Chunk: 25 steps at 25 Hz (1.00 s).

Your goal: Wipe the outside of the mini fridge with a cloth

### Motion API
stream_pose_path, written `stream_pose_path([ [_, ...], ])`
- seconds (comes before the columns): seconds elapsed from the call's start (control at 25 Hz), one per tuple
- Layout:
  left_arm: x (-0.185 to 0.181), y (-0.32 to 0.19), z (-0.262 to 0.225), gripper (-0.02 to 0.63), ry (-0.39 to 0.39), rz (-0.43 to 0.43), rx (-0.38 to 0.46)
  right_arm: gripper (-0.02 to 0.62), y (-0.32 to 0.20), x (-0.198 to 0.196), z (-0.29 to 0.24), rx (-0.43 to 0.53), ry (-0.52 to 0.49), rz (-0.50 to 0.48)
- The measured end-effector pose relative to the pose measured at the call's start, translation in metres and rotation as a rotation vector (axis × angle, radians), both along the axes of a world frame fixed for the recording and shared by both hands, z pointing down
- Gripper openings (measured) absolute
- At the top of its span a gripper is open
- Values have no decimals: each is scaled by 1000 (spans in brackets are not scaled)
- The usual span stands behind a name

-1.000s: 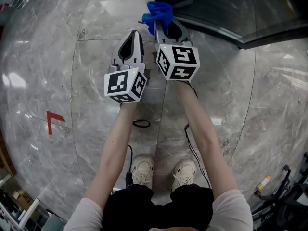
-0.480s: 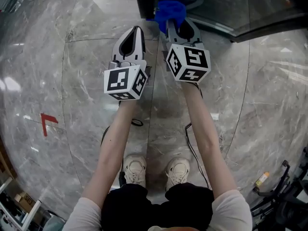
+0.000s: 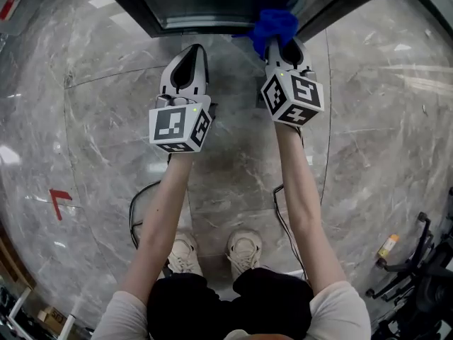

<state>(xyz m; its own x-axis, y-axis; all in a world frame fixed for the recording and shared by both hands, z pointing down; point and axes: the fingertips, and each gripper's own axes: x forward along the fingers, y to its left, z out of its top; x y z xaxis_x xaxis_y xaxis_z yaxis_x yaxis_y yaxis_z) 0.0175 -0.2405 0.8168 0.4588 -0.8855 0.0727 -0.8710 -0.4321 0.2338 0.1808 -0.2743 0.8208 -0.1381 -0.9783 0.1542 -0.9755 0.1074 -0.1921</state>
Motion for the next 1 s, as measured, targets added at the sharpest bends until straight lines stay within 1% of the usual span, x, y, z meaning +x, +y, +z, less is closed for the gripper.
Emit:
stream_pose_path([
  [0.24,43,4,-1,3,-3,64,1,80,9,57,-7,12,2,84],
  [0.36,54,7,0,3,0,83,-3,81,12,66,-5,13,36,75],
  [0.44,57,9,1,3,2,88,-6,80,13,71,-2,5,46,78],
  [0.6,57,9,-1,3,5,95,1,81,17,92,1,-20,52,124],
  [0.72,52,7,-1,3,13,78,-1,80,17,93,1,-28,62,122],
  [0.84,52,9,-3,3,10,80,1,80,18,94,2,-32,65,122],
  [1.0,46,10,-8,3,9,72,7,80,18,100,3,-44,55,149],
])
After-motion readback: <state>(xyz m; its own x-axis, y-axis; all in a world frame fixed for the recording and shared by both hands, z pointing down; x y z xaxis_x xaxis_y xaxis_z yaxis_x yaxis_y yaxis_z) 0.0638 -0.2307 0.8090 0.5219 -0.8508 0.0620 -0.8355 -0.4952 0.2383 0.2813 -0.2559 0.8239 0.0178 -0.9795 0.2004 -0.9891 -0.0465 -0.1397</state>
